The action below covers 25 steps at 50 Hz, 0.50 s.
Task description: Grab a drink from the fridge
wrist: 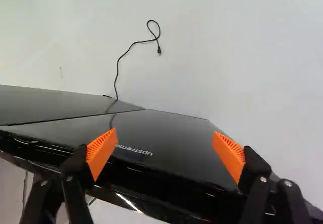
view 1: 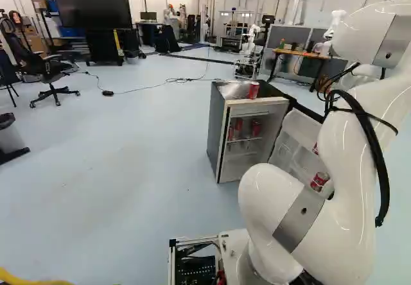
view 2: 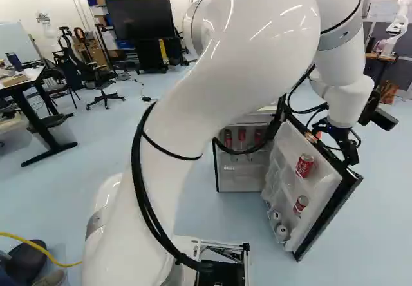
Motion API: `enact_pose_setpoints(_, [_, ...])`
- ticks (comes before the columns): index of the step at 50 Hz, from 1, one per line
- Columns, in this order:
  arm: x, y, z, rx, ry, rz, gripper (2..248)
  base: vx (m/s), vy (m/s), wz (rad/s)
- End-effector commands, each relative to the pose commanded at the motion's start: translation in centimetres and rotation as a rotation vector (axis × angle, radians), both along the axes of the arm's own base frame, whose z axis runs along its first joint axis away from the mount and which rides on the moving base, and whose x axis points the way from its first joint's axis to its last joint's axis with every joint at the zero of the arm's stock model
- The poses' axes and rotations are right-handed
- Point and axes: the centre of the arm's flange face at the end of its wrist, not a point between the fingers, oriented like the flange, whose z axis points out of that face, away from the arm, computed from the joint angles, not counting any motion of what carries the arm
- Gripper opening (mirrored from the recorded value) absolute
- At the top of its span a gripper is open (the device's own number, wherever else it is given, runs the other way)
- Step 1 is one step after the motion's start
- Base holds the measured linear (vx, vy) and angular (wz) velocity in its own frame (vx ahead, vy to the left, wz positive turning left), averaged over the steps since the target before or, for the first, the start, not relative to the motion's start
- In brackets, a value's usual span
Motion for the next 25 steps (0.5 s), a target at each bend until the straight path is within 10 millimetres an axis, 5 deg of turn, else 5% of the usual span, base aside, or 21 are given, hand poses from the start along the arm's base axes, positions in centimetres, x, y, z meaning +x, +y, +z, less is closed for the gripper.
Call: enact_pose_setpoints(25, [-1.4,2.7,0.2,0.026,0.016,0.004,247,0.0,0.0,0.0])
